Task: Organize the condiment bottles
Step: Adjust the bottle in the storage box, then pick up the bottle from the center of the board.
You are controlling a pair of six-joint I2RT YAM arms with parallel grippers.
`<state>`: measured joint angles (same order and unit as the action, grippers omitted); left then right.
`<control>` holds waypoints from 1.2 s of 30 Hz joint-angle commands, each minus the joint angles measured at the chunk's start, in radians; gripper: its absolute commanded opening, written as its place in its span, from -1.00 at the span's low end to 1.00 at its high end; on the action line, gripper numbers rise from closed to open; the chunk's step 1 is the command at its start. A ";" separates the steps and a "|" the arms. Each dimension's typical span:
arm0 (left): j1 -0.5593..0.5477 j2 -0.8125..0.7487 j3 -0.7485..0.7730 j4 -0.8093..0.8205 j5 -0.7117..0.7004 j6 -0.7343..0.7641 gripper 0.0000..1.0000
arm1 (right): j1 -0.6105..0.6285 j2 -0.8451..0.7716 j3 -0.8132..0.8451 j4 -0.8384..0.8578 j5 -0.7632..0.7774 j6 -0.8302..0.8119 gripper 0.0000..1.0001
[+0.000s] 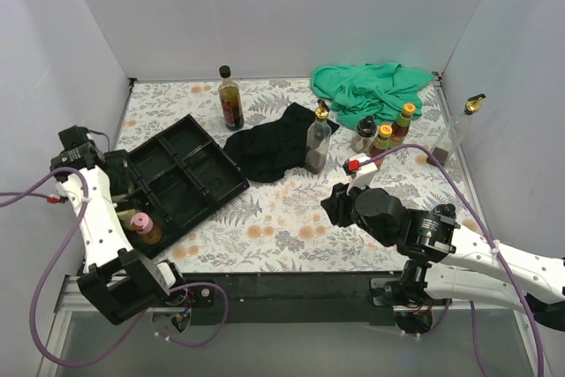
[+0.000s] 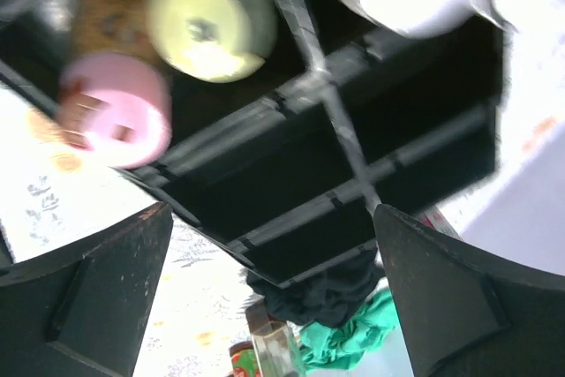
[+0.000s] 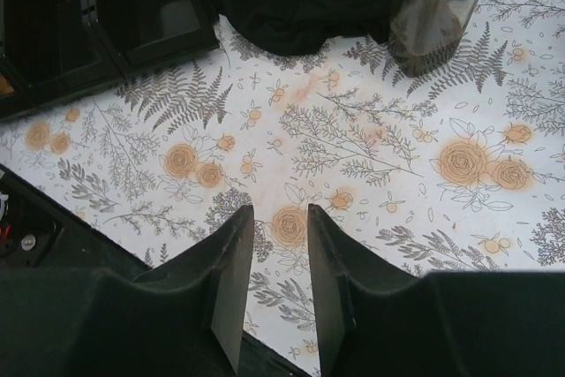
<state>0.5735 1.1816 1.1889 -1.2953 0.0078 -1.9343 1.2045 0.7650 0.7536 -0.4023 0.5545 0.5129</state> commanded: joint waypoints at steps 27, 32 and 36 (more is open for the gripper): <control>-0.891 0.607 0.593 0.909 -0.253 1.072 0.96 | -0.002 -0.128 0.151 -0.090 -0.111 -0.122 0.86; -0.885 0.714 0.681 0.941 -0.232 1.124 0.86 | -0.002 -0.136 0.155 -0.075 -0.096 -0.136 0.85; -0.882 0.750 0.710 0.955 -0.229 1.123 0.73 | 0.000 -0.147 0.150 -0.073 -0.093 -0.132 0.84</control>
<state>-0.3149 1.9266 1.8420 -0.3729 -0.2356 -0.8482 1.2045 0.6388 0.8623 -0.5236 0.4423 0.3992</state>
